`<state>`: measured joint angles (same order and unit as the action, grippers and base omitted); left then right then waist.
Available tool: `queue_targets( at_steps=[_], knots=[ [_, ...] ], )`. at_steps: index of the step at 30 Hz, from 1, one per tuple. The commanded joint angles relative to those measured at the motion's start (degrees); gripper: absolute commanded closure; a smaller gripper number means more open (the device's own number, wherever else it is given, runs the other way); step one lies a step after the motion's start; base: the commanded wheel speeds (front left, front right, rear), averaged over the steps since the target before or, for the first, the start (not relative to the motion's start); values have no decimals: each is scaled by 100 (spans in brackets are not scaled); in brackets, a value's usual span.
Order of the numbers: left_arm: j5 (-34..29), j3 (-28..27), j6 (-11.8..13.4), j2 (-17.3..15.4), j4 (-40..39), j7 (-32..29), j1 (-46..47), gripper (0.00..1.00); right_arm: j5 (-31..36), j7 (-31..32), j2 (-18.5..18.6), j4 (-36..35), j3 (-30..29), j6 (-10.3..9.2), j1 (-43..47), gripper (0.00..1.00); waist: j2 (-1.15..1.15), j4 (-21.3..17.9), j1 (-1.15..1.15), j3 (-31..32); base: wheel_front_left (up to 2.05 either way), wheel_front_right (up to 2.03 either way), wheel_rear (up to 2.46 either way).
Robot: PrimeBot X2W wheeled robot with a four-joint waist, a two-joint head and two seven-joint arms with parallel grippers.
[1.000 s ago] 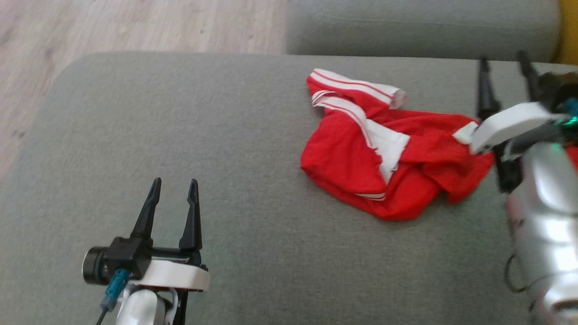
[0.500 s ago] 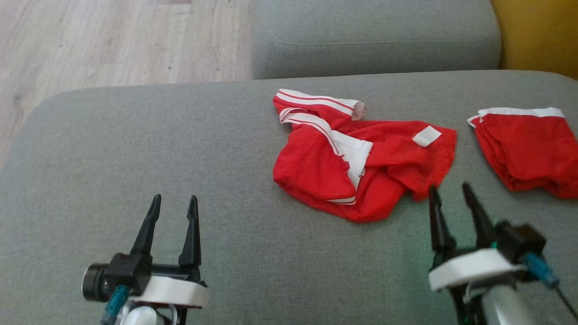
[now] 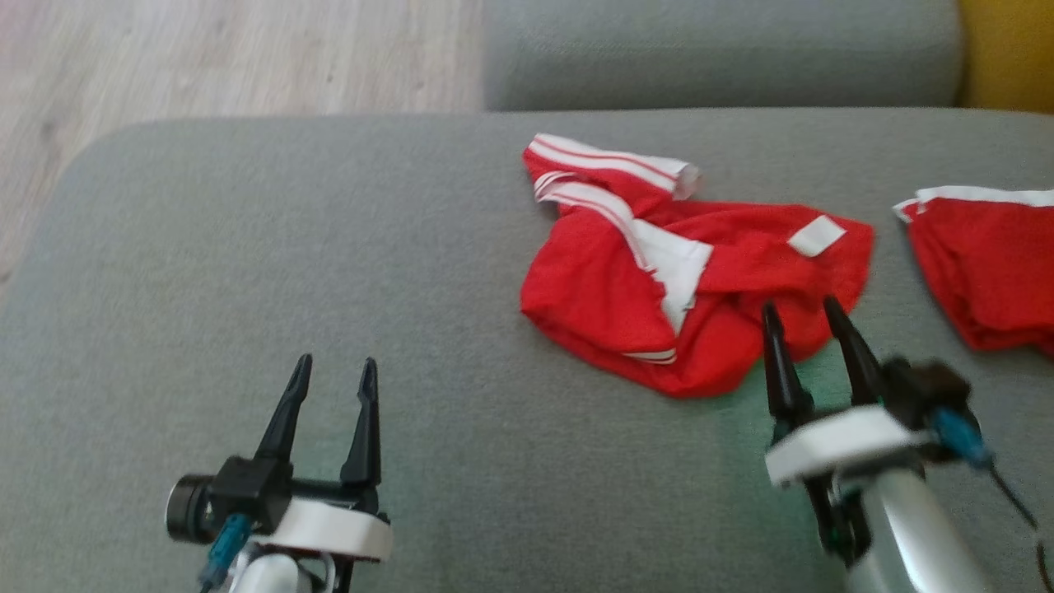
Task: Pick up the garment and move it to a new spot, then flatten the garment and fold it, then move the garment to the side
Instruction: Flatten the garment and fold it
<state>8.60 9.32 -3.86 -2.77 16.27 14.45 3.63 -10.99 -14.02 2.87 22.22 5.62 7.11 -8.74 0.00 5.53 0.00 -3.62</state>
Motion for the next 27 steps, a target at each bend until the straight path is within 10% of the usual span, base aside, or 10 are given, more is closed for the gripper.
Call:
queue_targets(
  at_steps=[1,20,21,22,27],
  knots=[
    [43,-112,-8,-11,-141,55,343,0,-25,92,1,59,181,37,-540,0,0,189,0,-201,0,0,0],
    [278,366,82,-11,75,55,734,0,159,413,98,3087,-252,37,-2659,0,0,996,0,-723,0,0,0],
    [277,366,86,-11,79,55,727,0,157,365,91,3166,-225,37,-2691,34,0,998,0,-719,0,0,0],
    [275,367,90,-10,85,55,719,0,188,291,88,3220,-180,37,-2720,100,0,997,0,-714,0,0,0],
    [266,333,109,-10,130,55,688,0,210,92,61,3480,16,37,-2801,100,0,922,0,-603,0,0,0]
  ],
)
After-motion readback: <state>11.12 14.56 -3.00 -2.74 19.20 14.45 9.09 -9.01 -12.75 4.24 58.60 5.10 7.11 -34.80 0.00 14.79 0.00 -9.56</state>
